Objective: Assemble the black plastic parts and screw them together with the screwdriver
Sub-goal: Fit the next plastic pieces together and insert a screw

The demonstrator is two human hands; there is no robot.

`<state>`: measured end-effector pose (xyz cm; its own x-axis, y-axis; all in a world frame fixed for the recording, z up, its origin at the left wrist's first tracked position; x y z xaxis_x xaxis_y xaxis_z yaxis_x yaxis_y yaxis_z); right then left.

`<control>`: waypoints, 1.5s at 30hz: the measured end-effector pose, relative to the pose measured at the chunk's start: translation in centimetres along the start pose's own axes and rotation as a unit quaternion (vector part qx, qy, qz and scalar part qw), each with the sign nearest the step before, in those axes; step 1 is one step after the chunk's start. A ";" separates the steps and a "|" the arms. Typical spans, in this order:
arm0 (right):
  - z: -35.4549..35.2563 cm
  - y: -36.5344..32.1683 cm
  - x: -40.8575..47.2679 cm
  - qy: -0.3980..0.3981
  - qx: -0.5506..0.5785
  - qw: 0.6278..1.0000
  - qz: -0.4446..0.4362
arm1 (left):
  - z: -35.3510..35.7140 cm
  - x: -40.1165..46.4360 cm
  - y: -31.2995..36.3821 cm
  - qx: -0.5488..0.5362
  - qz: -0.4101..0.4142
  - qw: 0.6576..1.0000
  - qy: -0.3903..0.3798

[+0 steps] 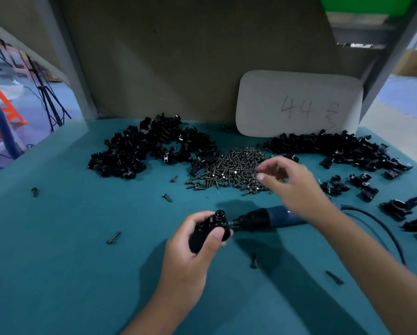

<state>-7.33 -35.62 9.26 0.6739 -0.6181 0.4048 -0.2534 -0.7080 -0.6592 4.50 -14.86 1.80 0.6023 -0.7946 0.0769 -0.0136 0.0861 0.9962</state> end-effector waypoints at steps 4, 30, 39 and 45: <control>2.7 5.8 5.0 -0.140 -0.225 0.963 0.050 | 0.4 -0.3 0.3 -0.029 -0.013 0.999 -0.017; 5.5 -3.2 -8.9 -0.004 0.319 0.945 0.066 | 0.2 0.4 -0.5 -0.021 -0.003 1.000 -0.006; 5.1 -3.9 -9.8 0.103 0.360 0.926 0.043 | 0.8 0.2 -0.6 0.008 0.006 1.000 -0.028; 5.6 -4.6 -10.2 0.107 0.343 0.933 0.020 | 1.1 0.0 -0.3 0.002 0.010 0.999 -0.041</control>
<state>-9.12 -24.13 4.62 0.5010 -0.7455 0.4396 0.2777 -0.3426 -0.8975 3.62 -15.55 1.52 0.5348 -0.8391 0.0995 -0.0279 0.1001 0.9946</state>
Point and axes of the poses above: each hand's wrist, its own x-axis towards the middle knuckle, its own z-axis out of the palm, y = z × x, the point moved 7 cm from there along x, towards the middle knuckle, and after that the axes turned 9 degrees about -z, right-handed, at the moved point
